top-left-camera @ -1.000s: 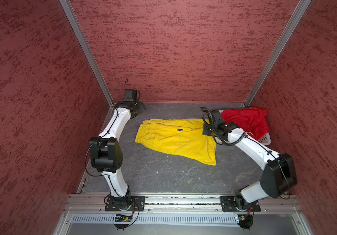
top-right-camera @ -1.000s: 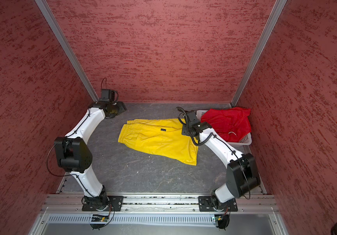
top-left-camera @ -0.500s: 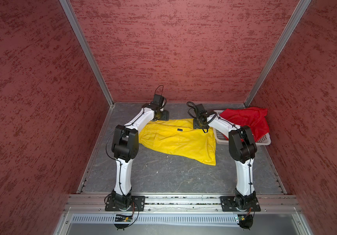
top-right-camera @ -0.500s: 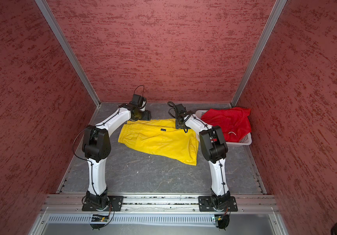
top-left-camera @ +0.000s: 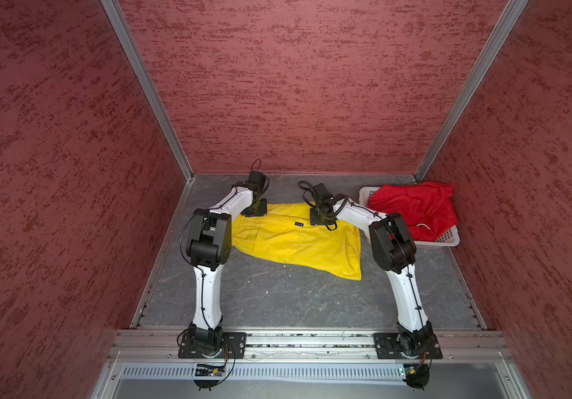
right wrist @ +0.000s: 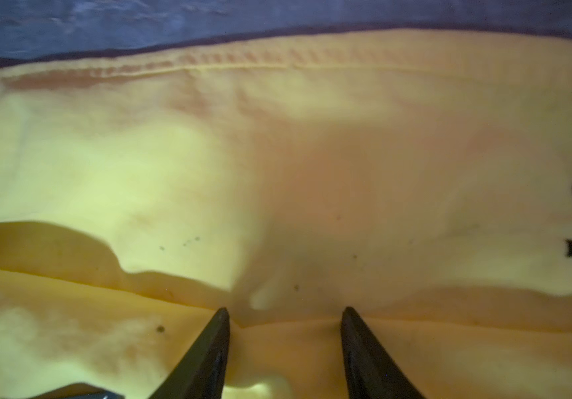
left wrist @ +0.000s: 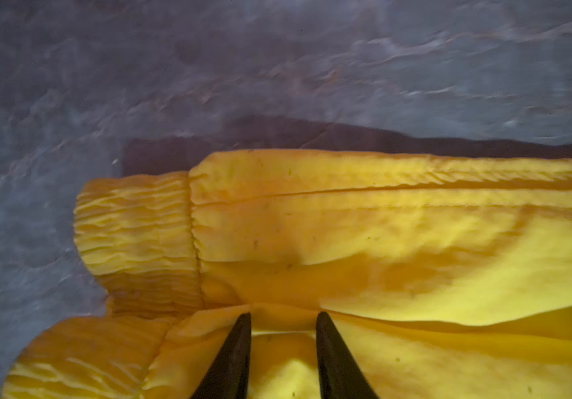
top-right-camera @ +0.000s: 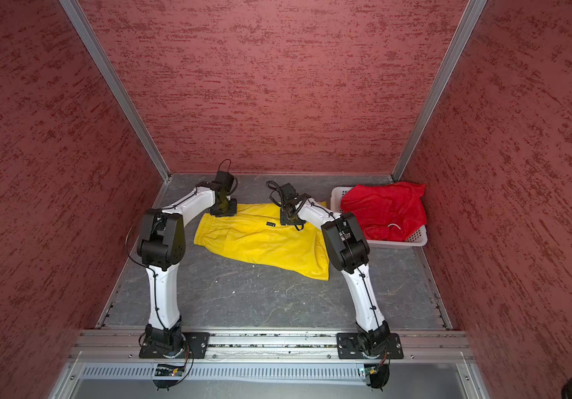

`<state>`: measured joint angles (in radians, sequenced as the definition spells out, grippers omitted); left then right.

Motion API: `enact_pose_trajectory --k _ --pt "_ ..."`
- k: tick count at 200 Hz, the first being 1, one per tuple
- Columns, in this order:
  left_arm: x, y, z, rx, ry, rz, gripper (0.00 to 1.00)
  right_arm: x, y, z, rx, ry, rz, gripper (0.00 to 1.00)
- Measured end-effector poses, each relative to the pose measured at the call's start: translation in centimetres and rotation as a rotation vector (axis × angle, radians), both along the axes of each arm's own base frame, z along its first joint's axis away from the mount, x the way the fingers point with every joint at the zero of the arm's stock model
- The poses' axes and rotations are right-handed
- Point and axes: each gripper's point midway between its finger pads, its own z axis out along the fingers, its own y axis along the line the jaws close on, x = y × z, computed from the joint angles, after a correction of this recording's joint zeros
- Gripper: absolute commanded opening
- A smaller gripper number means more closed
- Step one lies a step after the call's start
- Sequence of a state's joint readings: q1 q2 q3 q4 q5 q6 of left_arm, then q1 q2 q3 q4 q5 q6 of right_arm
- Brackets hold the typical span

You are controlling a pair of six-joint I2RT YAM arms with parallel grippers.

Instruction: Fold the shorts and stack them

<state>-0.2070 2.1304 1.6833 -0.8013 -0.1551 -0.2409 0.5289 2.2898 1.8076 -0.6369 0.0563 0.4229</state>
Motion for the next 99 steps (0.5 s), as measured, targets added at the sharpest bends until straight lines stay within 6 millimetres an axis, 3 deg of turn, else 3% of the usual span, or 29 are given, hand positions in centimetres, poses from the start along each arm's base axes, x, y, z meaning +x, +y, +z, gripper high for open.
enact_pose_trajectory --k 17,29,57,78,99 --pt "-1.5 2.5 0.1 0.037 0.024 0.084 0.44 0.2 3.2 0.2 0.036 -0.018 0.036 0.53" --pt "-2.5 4.0 1.0 0.065 0.023 0.135 0.51 0.2 5.2 0.3 0.057 -0.024 0.062 0.53" --pt "-3.6 4.4 4.4 0.069 -0.040 0.178 0.64 0.3 8.7 1.8 0.102 -0.050 0.106 0.53" --pt "-4.4 2.8 6.9 0.077 -0.094 0.145 0.72 0.7 8.6 3.7 0.120 -0.071 0.102 0.56" --pt "-5.0 -1.1 8.2 0.099 -0.138 0.036 0.82 1.0 5.6 6.0 0.120 -0.089 0.054 0.60"
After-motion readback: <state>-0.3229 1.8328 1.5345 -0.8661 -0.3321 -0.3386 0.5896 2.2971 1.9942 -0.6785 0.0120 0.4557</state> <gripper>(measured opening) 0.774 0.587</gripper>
